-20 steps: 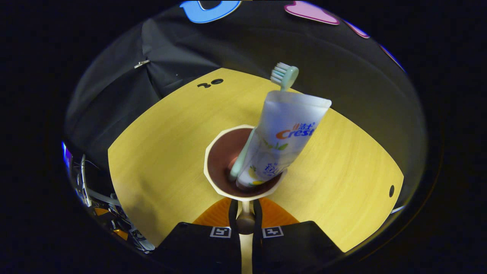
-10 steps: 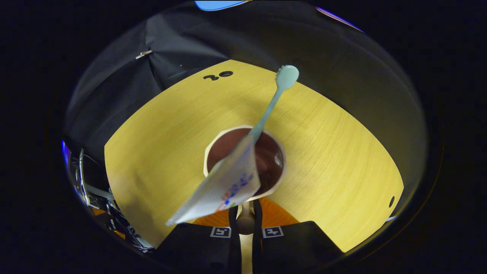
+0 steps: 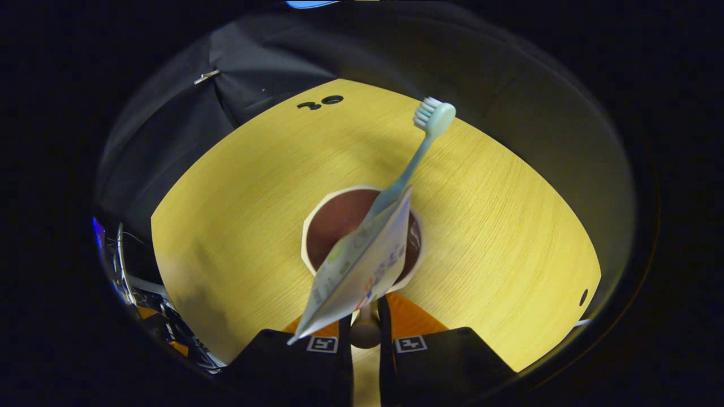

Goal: Put the toothbrush and toothpaste on the desktop into the cup, then pick up the cup and place it on the coaster on the desktop.

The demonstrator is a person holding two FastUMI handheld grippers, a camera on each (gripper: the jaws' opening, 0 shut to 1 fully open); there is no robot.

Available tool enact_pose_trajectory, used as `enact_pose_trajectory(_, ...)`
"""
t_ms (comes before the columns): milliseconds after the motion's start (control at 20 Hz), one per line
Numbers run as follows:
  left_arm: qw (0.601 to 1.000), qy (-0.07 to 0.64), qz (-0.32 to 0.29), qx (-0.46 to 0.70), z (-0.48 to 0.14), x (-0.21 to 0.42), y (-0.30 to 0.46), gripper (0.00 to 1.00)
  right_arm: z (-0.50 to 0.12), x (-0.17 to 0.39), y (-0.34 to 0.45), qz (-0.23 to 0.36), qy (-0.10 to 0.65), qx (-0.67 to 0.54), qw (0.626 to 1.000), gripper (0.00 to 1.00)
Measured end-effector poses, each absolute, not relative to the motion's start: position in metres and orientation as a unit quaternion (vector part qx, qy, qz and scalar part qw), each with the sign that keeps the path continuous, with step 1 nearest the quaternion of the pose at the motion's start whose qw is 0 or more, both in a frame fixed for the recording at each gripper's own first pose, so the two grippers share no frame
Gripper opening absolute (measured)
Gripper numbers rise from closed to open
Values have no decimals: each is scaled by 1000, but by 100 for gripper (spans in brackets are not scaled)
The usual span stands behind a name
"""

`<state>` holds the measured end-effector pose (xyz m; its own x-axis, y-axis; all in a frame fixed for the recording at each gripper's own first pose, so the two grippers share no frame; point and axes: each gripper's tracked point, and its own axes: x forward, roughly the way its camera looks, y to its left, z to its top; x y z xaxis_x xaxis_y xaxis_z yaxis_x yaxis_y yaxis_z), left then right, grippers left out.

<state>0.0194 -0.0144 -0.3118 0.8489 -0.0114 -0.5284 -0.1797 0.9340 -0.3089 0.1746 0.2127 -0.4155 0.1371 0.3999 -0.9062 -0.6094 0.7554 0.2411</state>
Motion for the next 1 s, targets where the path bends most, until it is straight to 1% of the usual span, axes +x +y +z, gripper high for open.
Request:
enact_pose_trajectory(50, 945, 271, 44, -176, -312, 23, -13, 61, -413, 175, 214, 337, 565, -92, 747, 23)
enact_pose_trajectory(100, 945, 271, 43, -177, -311, 25, -12, 61, -416, 173, 214, 335, 566, -96, 747, 28)
enact_pose_trajectory(150, 945, 271, 42, -177, -311, 27, -11, 61, -416, 173, 215, 334, 565, -101, 748, 29)
enact_pose_trajectory(200, 946, 271, 42, -176, -312, 27, -10, 61, -416, 173, 214, 336, 564, -104, 747, 39)
enact_pose_trajectory(250, 945, 271, 41, -176, -311, 28, -10, 62, -416, 171, 215, 339, 562, -106, 747, 39)
enact_pose_trajectory(300, 946, 271, 41, -175, -311, 28, -8, 62, -416, 171, 212, 338, 559, -110, 749, 42)
enact_pose_trajectory(400, 946, 272, 39, -174, -312, 29, -7, 62, -413, 174, 211, 334, 547, -107, 760, 48)
enact_pose_trajectory(450, 945, 274, 38, -173, -313, 30, -8, 62, -410, 176, 211, 333, 540, -98, 767, 48)
enact_pose_trajectory(500, 945, 275, 37, -174, -315, 30, -8, 62, -407, 178, 210, 330, 535, -87, 773, 58)
enact_pose_trajectory(550, 945, 275, 35, -173, -314, 32, -9, 61, -405, 178, 208, 325, 531, -77, 779, 60)
enact_pose_trajectory(600, 945, 275, 33, -173, -313, 33, -9, 62, -402, 179, 205, 321, 524, -70, 785, 64)
enact_pose_trajectory(650, 945, 274, 31, -173, -312, 35, -10, 62, -398, 183, 201, 318, 514, -66, 794, 64)
enact_pose_trajectory(700, 946, 275, 29, -172, -311, 37, -10, 62, -394, 184, 196, 315, 502, -64, 803, 67)
enact_pose_trajectory(750, 946, 275, 27, -170, -310, 40, -11, 62, -388, 186, 192, 313, 488, -59, 813, 61)
enact_pose_trajectory(850, 948, 271, 20, -166, -303, 46, -14, 61, -371, 187, 185, 313, 459, -40, 830, 67)
enact_pose_trajectory(1000, 952, 264, 5, -156, -288, 57, -18, 62, -339, 185, 172, 310, 410, -7, 858, 68)
